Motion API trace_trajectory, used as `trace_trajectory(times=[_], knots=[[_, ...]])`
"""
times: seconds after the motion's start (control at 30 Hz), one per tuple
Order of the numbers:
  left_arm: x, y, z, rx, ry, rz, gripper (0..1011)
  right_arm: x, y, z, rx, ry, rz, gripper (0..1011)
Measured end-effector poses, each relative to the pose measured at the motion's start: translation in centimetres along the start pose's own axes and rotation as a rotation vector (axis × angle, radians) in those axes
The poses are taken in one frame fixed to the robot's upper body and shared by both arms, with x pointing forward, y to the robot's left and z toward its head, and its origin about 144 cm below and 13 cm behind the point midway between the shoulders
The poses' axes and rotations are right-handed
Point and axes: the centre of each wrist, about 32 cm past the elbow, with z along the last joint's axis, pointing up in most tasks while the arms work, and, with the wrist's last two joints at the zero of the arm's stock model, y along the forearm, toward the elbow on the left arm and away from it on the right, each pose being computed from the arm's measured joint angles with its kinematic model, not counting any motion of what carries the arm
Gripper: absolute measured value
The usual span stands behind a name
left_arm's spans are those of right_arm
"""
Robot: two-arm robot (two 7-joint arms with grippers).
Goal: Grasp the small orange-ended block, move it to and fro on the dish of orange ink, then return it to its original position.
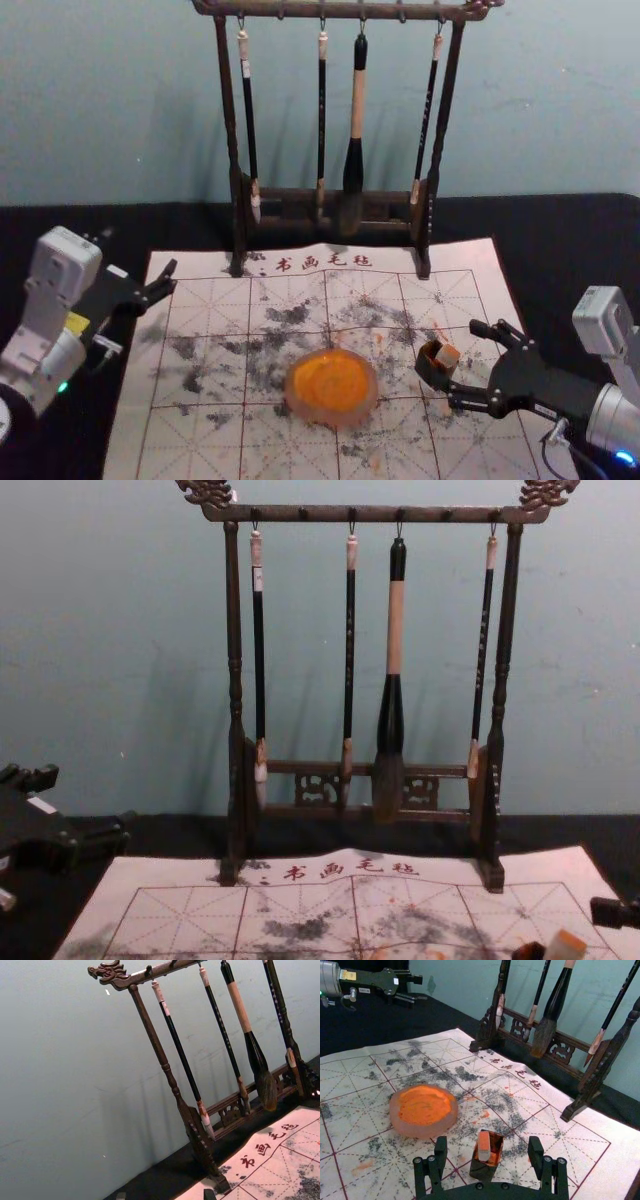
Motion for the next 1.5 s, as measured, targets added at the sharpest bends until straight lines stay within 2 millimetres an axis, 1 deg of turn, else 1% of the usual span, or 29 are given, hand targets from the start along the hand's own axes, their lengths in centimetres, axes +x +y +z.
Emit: trace_trajectory(times=[0.43,0.57,0.63,0.7,0.73,0.8,0.83,0.9,0.93,1.0,1.03,1.07,1.1,1.13,1.23,1.4,1.43,1.5], knots=[[0.0,0.0,0.0,0.0,0.0,0.0,1001,-0.01,-0.01,0.01,0.001,-0.004,0.0,997],[0.0,0.0,0.0,0.0,0.0,0.0,1001,-0.02,-0.01,0.02,0.001,-0.005,0.0,926],[0.0,0.0,0.0,0.0,0.0,0.0,1001,-0.02,-0.01,0.02,0.001,-0.005,0.0,867],[0.0,0.0,0.0,0.0,0.0,0.0,1001,-0.02,-0.01,0.02,0.001,-0.005,0.0,837],[0.0,0.0,0.0,0.0,0.0,0.0,1001,-0.02,-0.01,0.02,0.001,-0.005,0.0,787],[0.0,0.0,0.0,0.0,0.0,0.0,1001,-0.02,-0.01,0.01,0.001,-0.005,0.0,744],[0.0,0.0,0.0,0.0,0.0,0.0,1001,-0.03,-0.01,0.02,0.001,-0.005,0.0,687],[0.0,0.0,0.0,0.0,0.0,0.0,1001,-0.03,-0.01,0.01,0.001,-0.005,0.0,651],[0.0,0.0,0.0,0.0,0.0,0.0,1001,-0.02,-0.01,0.02,0.002,-0.005,0.0,593],[0.0,0.0,0.0,0.0,0.0,0.0,1001,-0.02,-0.01,0.01,0.001,-0.005,0.0,547],[0.0,0.0,0.0,0.0,0.0,0.0,1001,-0.02,-0.01,0.02,0.001,-0.005,0.0,486],[0.0,0.0,0.0,0.0,0.0,0.0,1001,-0.02,-0.01,0.02,0.002,-0.005,0.0,468],[0.0,0.0,0.0,0.0,0.0,0.0,1001,-0.03,-0.01,0.01,0.002,-0.005,0.0,424],[0.0,0.0,0.0,0.0,0.0,0.0,1001,-0.03,-0.01,0.02,0.002,-0.005,0.0,424],[0.0,0.0,0.0,0.0,0.0,0.0,1001,-0.02,-0.01,0.02,0.002,-0.005,0.0,305],[0.0,0.0,0.0,0.0,0.0,0.0,1001,-0.02,-0.01,0.02,0.002,-0.005,0.0,164],[0.0,0.0,0.0,0.0,0.0,0.0,1001,-0.02,-0.01,0.02,0.002,-0.005,0.0,113],[0.0,0.0,0.0,0.0,0.0,0.0,1001,-0.02,-0.01,0.02,0.002,-0.005,0.0,82]])
